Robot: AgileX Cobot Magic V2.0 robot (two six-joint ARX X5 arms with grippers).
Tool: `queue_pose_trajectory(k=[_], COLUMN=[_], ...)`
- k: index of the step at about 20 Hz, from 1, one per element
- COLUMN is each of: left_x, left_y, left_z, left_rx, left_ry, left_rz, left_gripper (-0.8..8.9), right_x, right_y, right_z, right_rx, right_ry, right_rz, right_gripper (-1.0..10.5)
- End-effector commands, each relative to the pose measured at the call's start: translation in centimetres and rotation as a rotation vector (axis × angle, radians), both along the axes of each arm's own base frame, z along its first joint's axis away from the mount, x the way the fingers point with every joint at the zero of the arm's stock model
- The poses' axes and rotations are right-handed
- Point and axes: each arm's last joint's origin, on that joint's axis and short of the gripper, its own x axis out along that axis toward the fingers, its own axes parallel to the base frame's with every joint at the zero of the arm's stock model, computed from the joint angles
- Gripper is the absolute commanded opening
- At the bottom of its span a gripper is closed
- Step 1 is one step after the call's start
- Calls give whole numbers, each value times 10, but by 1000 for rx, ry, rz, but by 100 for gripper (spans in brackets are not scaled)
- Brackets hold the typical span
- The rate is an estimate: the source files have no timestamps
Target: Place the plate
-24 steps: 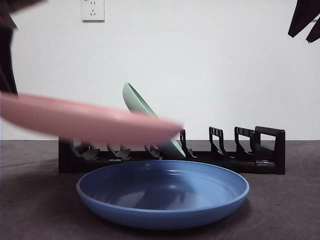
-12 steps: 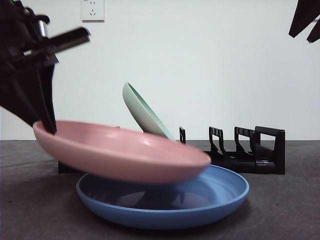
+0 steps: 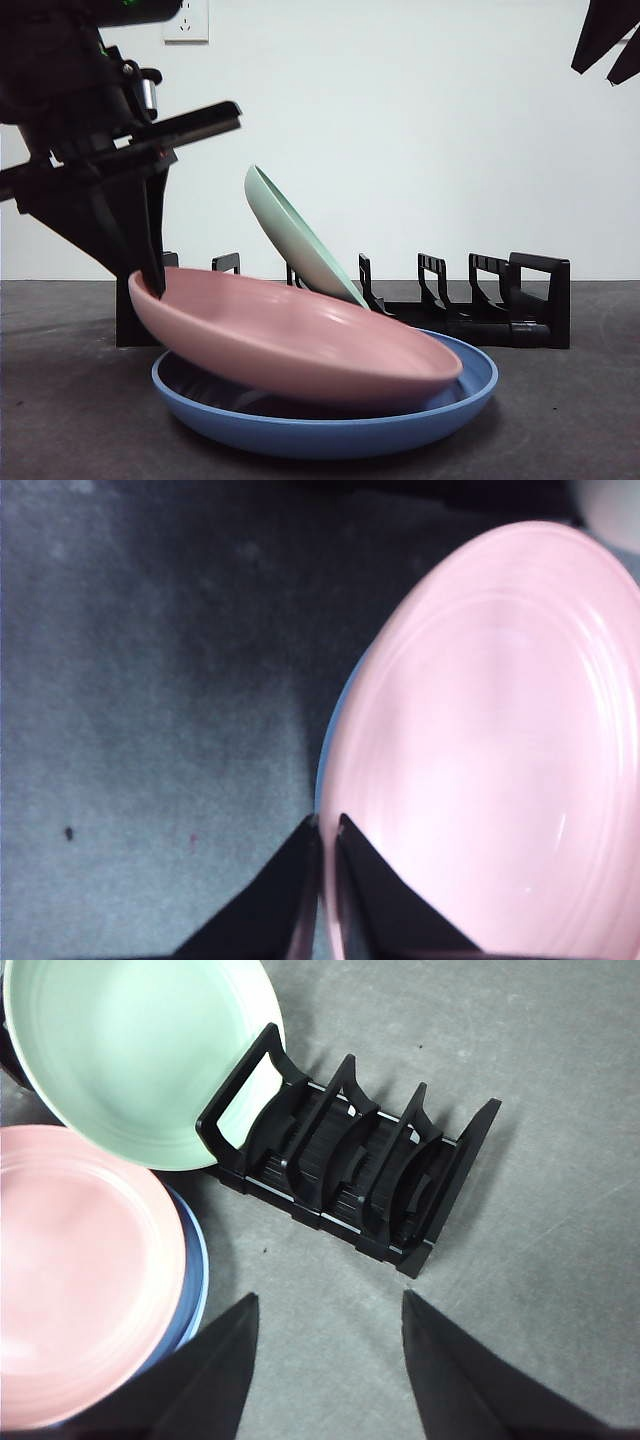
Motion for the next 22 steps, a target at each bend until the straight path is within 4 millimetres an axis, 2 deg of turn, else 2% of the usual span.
queue_pose_trajectory(k=[1, 6, 9, 11, 15, 17, 19, 22], left_x=[3, 3, 2, 2, -1, -3, -7, -14], left_y=[-9, -18, -18, -18, -16, -14, -8, 5], left_z=[-2, -5, -5, -6, -7, -8, -4, 14], left_rx=[5, -5, -4, 0, 27, 52, 95, 107], left_ry=[5, -16, -15, -9, 21, 39, 39, -40], left_rz=[-18, -53, -57, -58, -60, -79, -143, -236], left_gripper=[11, 11, 56, 144, 165, 285, 344, 344], right_x=[1, 1, 1, 1, 1, 1, 1, 1], right_y=[1, 1, 1, 1, 1, 1, 1, 1], right_z=[2, 2, 2, 2, 2, 2, 2, 2], right_rx=[11, 11, 11, 11, 11, 12, 16, 24], right_ry=[-3, -3, -3, -3, -2, -2, 1, 6], right_rz=[0, 0, 0, 0, 0, -1, -4, -13], right_gripper=[224, 224, 224, 224, 224, 224, 224, 224])
